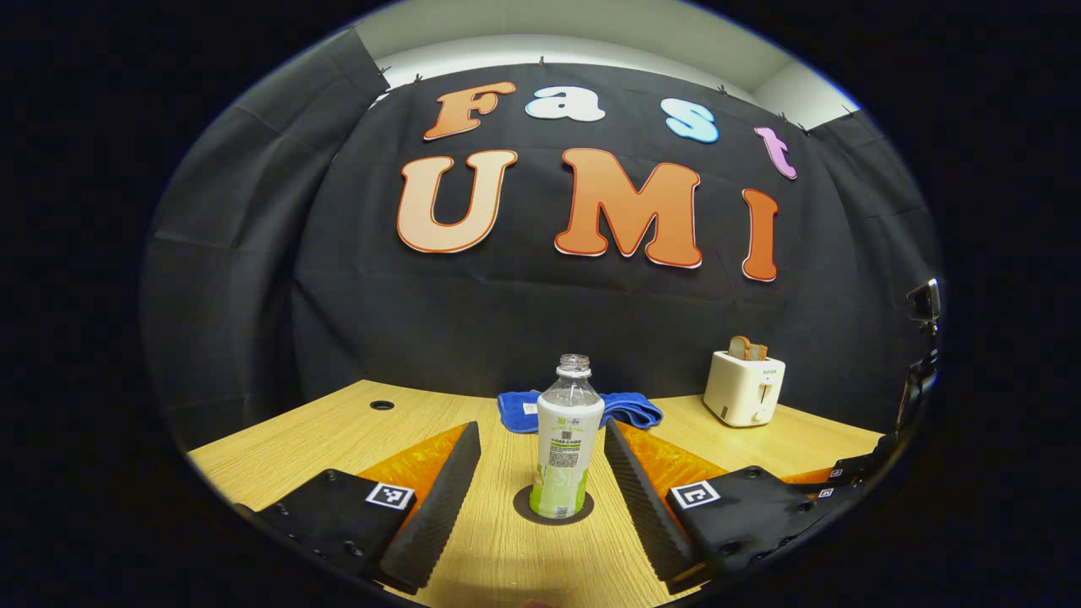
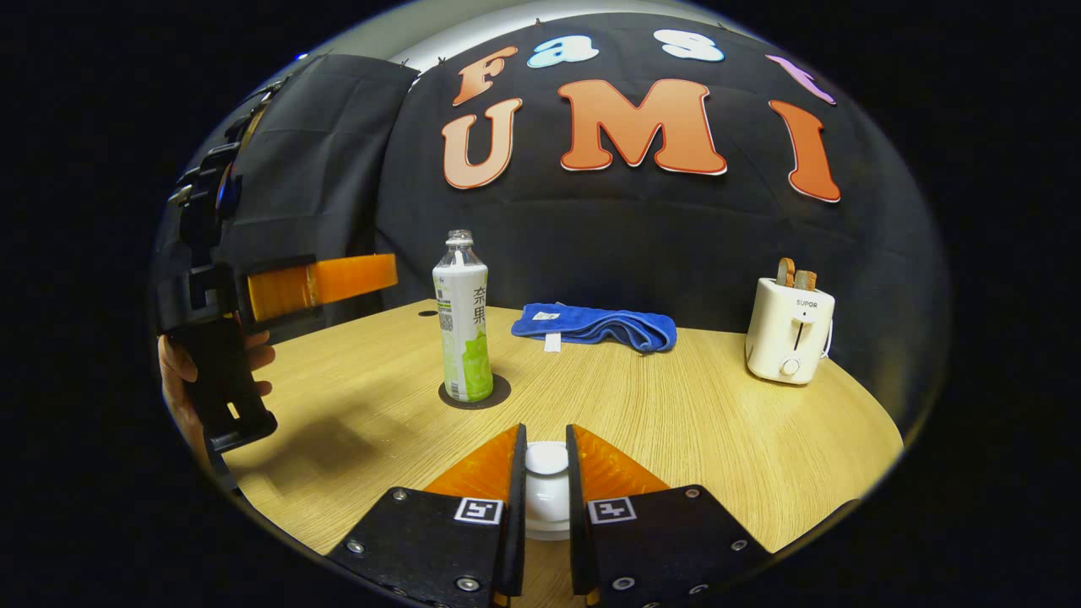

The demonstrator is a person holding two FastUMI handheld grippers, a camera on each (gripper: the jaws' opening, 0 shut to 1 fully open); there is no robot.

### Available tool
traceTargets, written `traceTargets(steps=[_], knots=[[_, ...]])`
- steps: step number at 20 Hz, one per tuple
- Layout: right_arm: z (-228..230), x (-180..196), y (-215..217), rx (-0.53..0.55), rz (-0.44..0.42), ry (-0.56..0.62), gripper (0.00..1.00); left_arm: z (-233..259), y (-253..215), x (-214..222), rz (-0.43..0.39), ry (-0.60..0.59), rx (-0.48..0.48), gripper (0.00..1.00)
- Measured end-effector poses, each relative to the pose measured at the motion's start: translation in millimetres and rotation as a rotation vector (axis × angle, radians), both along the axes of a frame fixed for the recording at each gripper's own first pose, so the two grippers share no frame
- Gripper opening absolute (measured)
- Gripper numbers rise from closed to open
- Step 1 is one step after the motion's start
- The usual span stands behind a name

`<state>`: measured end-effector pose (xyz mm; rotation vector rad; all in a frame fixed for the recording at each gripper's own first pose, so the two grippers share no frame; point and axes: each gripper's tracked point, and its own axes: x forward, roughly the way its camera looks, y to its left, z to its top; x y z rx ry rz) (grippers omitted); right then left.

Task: Open the teacup lid with one hand, grasp the water bottle and pour water into the teacup with the other hand; after pouring, place the water bottle on the coaster and then close the teacup lid.

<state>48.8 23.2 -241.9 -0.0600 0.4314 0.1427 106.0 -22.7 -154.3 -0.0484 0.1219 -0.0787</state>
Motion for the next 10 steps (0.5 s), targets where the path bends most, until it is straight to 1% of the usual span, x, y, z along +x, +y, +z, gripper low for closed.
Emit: traceTargets(steps=[2,6,8,9,10], knots=[[-2,1,-2,-0.012,-0.007,0.001,0.23,1,2,-1,0.006,0.0,-0.007,0.94],[-3,2,-2,-0.002,-0.009,0.004,0.23,2,6,-6,0.016,0.005,-0.033,0.94],[-2,2,-3,-0.014,-0.008,-0.003,0.27,5,8,-14,0.023,0.017,-0.066,0.93],[-1,1,-4,-0.021,-0.008,-0.009,0.29,8,10,-17,0.023,0.016,-0.077,0.95],[1,2,-3,-0.026,-0.01,-0.016,0.32,14,11,-19,0.023,0.009,-0.088,0.95]])
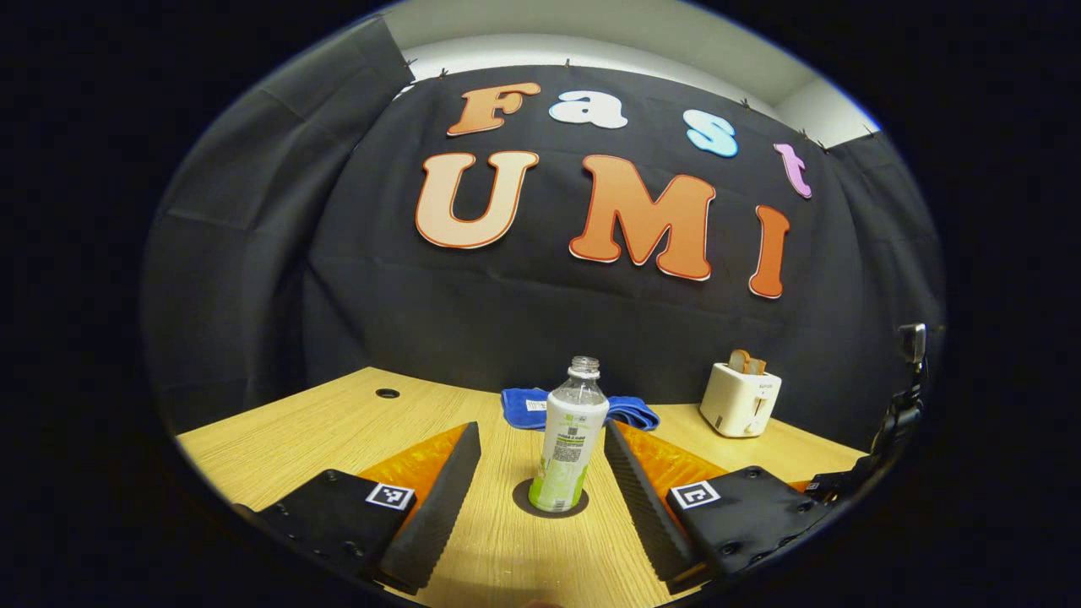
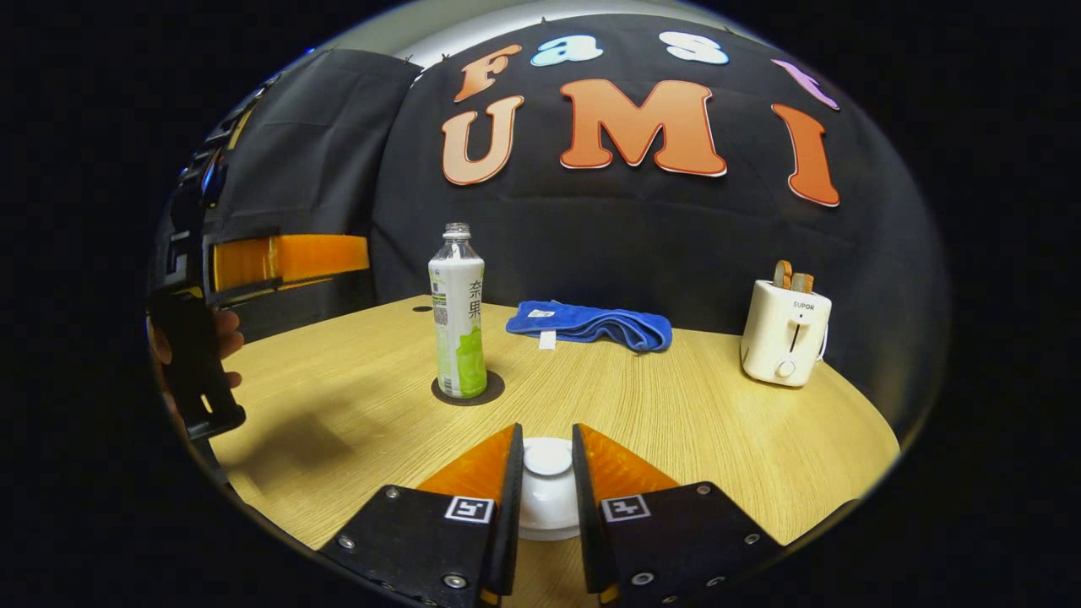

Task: Open the teacup lid with one hand, grasp the water bottle and pour water into the teacup with the other hand; after pouring, place the water bottle on the coaster and then close the teacup lid.

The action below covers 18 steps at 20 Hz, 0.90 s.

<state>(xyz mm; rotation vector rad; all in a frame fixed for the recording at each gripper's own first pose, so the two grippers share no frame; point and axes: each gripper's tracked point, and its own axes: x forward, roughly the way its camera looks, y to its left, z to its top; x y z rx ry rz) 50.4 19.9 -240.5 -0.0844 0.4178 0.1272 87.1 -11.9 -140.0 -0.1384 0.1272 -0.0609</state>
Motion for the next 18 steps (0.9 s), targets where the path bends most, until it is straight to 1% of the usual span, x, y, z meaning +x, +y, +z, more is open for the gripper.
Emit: traceTargets(steps=[1,2,4,6,7,8,10,11,13,14,16,18], knots=[[4,-1,0,-0.006,-0.003,-0.006,0.35,5,2,-4,0.003,-0.002,-0.002,0.95],[10,-1,-1,-0.017,-0.009,-0.021,0.43,10,5,-8,0.007,-0.007,0.002,0.95],[27,-1,0,-0.029,-0.015,-0.062,0.5,15,12,-11,0.023,-0.015,0.058,0.94],[47,-3,1,-0.032,-0.017,-0.103,0.54,17,18,-16,0.037,-0.016,0.101,0.94],[57,-4,0,-0.034,-0.021,-0.122,0.51,20,18,-20,0.036,-0.019,0.101,0.94],[70,-6,1,-0.035,-0.024,-0.142,0.58,24,19,-23,0.034,-0.023,0.098,0.94],[95,-11,4,-0.031,-0.022,-0.187,0.6,31,23,-31,0.04,-0.035,0.118,0.93],[109,-14,6,-0.029,-0.021,-0.214,0.61,38,25,-35,0.045,-0.046,0.133,0.95],[130,-19,7,-0.036,-0.029,-0.251,0.66,49,22,-44,0.029,-0.066,0.163,0.93],[140,-22,8,-0.044,-0.031,-0.266,0.7,52,20,-48,0.022,-0.068,0.177,0.93],[162,-27,11,-0.063,-0.036,-0.307,0.74,63,24,-57,0.032,-0.091,0.208,0.96],[183,-32,14,-0.065,-0.044,-0.35,0.76,79,23,-66,0.038,-0.121,0.227,0.94]])
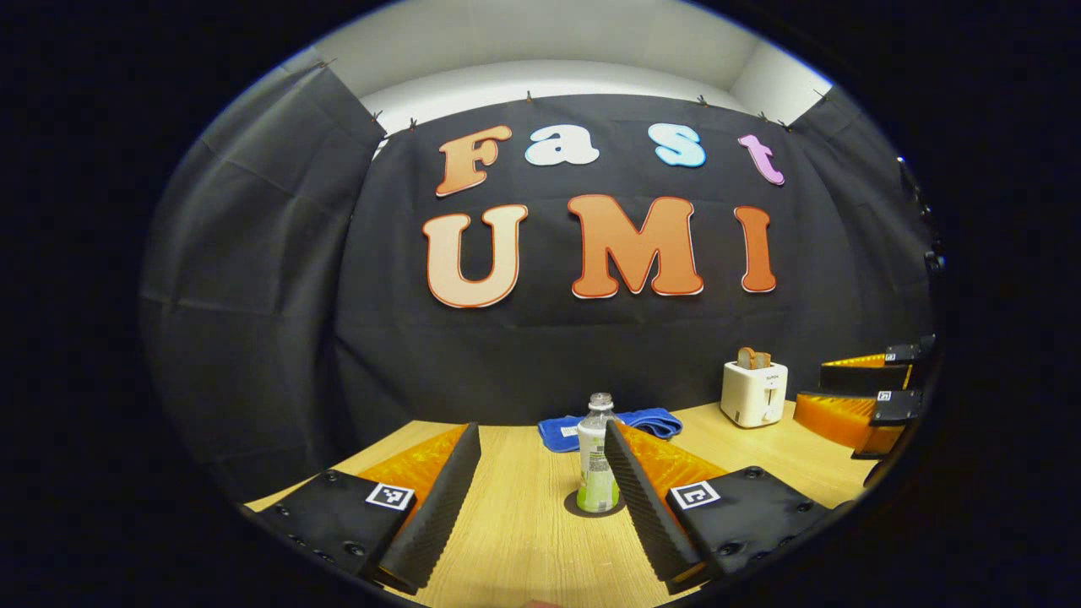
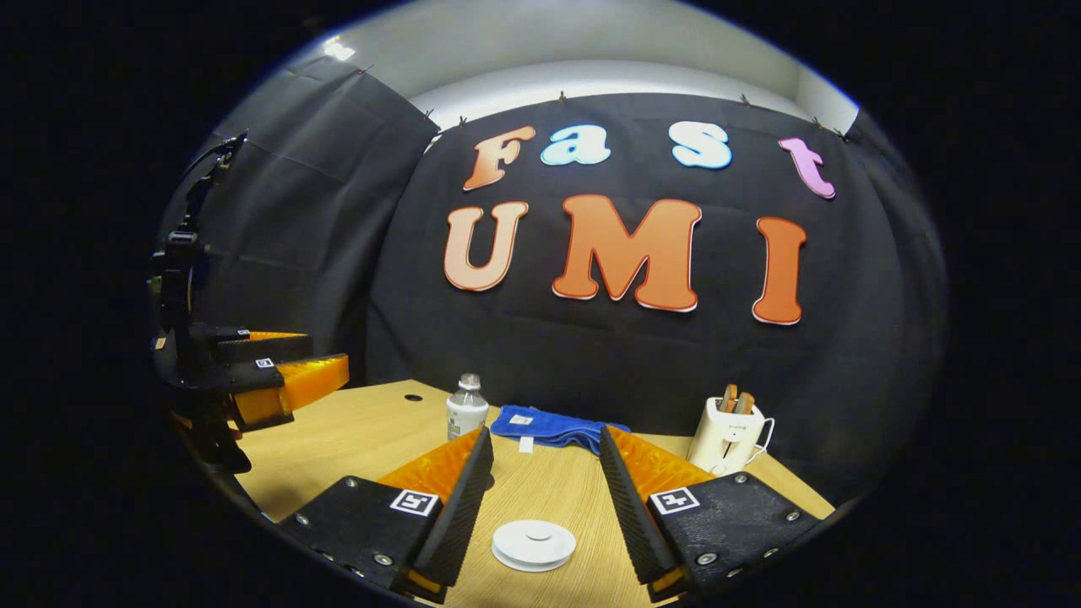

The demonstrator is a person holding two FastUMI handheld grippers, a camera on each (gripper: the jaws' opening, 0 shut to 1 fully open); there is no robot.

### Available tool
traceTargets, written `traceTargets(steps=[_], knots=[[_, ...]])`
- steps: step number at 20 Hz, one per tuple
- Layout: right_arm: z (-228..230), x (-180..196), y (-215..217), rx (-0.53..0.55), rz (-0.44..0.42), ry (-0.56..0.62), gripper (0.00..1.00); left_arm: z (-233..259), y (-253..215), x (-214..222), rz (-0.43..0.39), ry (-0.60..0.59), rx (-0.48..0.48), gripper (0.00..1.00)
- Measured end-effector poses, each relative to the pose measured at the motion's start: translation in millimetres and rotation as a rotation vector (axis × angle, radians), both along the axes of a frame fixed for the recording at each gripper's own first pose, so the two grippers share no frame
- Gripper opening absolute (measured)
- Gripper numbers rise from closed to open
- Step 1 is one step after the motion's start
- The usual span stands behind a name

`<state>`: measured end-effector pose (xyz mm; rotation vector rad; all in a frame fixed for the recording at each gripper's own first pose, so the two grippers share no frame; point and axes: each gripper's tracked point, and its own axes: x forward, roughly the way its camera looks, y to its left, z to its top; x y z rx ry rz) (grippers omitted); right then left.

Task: Open the teacup lid with one hand, grasp the water bottle and pour water into the teacup with the other hand; after pouring, place the water bottle on the coaster and then close the teacup lid.

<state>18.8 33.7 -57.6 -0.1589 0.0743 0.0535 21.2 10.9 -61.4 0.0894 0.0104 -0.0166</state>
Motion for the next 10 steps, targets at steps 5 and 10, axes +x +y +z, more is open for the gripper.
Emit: traceTargets(steps=[5,10], knots=[[37,-11,1,0.028,-0.017,-0.061,0.78,43,6,-22,0.009,-0.083,-0.003,0.93],[41,-13,-5,0.021,-0.05,-0.065,0.79,71,20,-37,0.083,-0.16,0.038,0.94]])
